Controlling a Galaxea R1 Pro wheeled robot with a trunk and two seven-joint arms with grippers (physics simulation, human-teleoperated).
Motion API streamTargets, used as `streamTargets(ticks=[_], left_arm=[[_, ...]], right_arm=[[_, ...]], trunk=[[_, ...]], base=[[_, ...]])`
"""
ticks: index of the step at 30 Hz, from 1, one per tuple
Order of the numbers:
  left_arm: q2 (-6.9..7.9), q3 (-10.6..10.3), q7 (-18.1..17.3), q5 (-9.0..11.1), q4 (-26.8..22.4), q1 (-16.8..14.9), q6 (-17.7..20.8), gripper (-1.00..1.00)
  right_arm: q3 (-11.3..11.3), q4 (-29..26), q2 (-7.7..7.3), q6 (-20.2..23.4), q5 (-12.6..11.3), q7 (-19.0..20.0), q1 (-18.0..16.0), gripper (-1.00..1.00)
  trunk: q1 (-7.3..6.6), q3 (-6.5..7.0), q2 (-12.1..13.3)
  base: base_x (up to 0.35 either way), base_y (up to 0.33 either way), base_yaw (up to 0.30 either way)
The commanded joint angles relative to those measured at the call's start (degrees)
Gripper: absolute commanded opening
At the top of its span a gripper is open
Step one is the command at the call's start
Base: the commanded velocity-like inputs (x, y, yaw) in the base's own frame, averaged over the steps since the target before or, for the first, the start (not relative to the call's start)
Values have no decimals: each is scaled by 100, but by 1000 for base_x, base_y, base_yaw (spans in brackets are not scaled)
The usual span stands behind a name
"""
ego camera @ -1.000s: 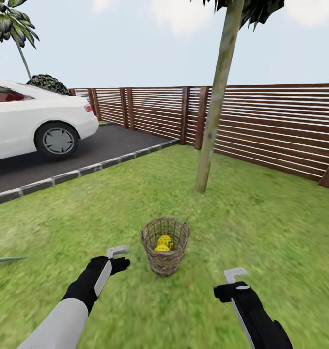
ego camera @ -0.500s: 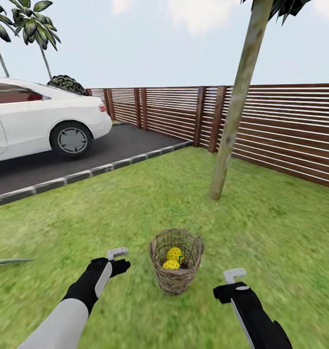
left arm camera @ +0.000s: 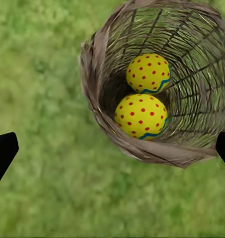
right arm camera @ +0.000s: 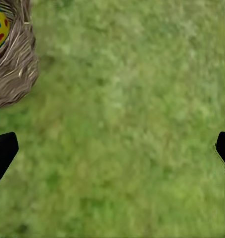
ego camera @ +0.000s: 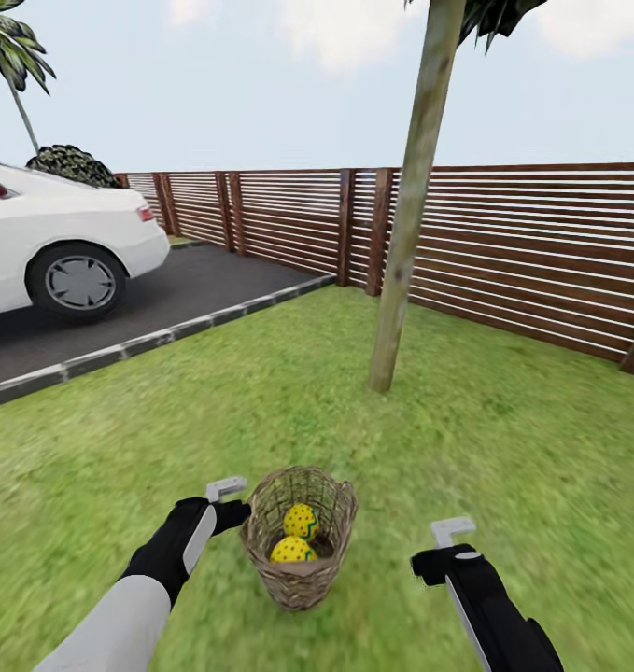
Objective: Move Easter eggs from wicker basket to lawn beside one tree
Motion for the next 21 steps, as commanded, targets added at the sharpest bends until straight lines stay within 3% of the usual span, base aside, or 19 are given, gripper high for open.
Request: streamTargets(ticks=[1,10,21], left_arm=[[-5,19,39,62,-11,-2,28,100],[-5,26,39,62,95,-2,-23,100],[-5,29,39,62,112,-2,-52,100]], right_arm=[[8,-1,-1,30,34,-1,-3,100],[8,1,-1,19,29,-4,-3,100],[8,21,-1,19,37,-32,-3,100]], trunk=[[3,-6,-3],[3,-5,-3],[3,-5,-3]], base=[[322,-179,-35],[263,-143,5],[9,-4,265]])
